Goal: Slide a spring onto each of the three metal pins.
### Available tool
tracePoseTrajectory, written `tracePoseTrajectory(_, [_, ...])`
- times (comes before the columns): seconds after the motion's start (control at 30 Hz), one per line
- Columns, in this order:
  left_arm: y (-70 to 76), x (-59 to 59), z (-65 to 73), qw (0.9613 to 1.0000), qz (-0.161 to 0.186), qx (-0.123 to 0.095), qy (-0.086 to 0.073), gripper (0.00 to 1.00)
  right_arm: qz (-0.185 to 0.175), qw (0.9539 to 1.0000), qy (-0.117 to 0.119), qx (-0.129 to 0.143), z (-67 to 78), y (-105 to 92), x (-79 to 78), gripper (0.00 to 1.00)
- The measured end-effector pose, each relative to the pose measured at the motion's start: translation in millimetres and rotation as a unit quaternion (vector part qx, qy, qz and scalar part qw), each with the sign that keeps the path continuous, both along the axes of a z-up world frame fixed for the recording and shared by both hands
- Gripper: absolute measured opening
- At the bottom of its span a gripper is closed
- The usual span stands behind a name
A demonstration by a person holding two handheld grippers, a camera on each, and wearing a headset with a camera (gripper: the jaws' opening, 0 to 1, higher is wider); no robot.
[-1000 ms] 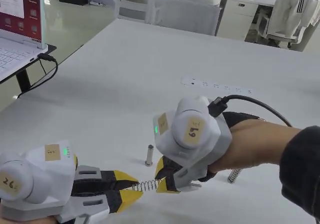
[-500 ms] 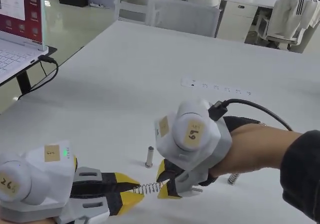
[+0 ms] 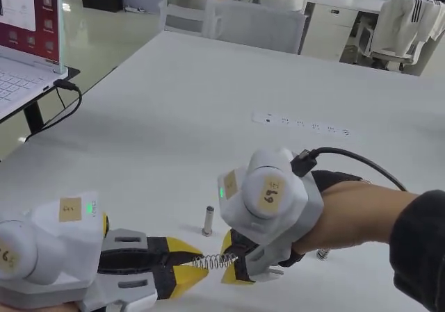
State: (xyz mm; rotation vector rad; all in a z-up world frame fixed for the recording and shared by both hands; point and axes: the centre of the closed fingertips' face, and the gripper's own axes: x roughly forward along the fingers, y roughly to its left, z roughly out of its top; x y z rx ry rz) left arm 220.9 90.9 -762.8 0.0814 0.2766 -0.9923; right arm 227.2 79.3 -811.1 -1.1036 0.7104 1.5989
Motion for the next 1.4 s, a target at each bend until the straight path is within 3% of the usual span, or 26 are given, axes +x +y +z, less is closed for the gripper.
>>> tracePoseTrajectory(0.3, [1.9, 0.5, -1.7, 1.0000, 0.003, 0.001, 0.000, 0.02, 0.003, 1.0000, -0.003, 0.006, 1.8, 0.9, -0.2, 0.09])
tracePoseTrajectory(0.53, [3.7, 1.2, -6.0, 0.9999, 0.008, 0.004, 0.004, 0.03, 0.000, 0.9999, -0.001, 0.015, 11.2, 3.2, -0.6, 0.09])
tracePoseTrajectory(1.4, [-2.4, -1.9, -17.4, 0.9995, -0.006, 0.031, 0.007, 0.03, 0.017, 0.9994, 0.020, 0.024, 34.8, 15.0, -19.6, 0.09])
